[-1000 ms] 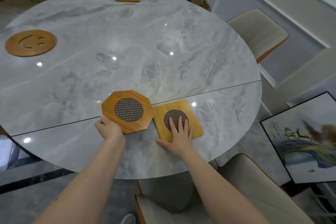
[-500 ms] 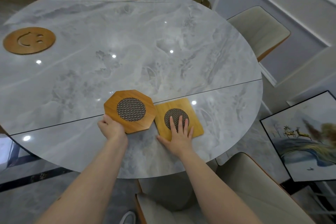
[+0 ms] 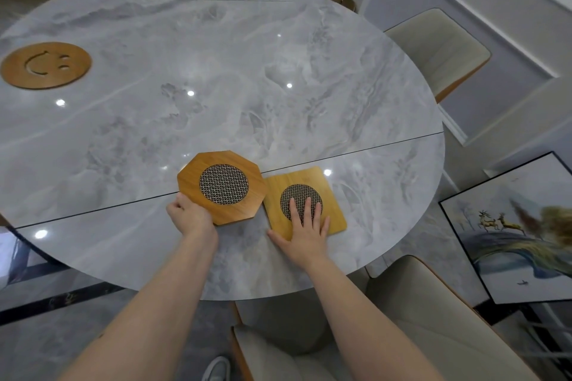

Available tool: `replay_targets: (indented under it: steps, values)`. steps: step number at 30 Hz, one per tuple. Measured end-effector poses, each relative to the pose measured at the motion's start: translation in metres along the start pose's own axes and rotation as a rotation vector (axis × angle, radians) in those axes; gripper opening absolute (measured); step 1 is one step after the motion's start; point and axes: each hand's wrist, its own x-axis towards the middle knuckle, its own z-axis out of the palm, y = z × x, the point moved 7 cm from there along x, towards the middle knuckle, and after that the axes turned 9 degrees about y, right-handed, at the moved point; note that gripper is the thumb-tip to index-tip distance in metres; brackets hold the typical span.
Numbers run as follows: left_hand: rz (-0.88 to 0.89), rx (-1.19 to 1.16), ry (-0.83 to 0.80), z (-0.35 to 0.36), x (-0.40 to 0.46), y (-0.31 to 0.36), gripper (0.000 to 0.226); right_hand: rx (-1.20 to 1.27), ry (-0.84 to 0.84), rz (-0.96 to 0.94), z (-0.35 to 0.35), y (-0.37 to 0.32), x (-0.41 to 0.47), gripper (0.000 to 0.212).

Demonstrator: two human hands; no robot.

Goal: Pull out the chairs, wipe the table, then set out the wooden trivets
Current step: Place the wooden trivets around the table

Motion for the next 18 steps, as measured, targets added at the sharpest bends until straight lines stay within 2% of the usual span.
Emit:
replay_targets:
  steps: [3,10,13,18]
  values:
    - [-0.011,-0.002,-0.020,0.002,0.002,-0.003,0.023,0.004,-0.008,0.000,0.001,0.001,0.000,0.103]
    - [0.035,0.043,-0.038,0.004,-0.018,0.005,0.022,0.081,-0.091,0.035,-0.008,0.003,0.004,0.083]
    - [0.046,0.043,-0.076,0.011,-0.030,0.006,0.022,0.262,-0.035,0.087,-0.024,0.010,0.009,0.064]
    - [0.047,0.040,-0.149,0.030,-0.067,-0.002,0.026,0.784,0.097,0.244,-0.068,0.039,-0.002,0.041]
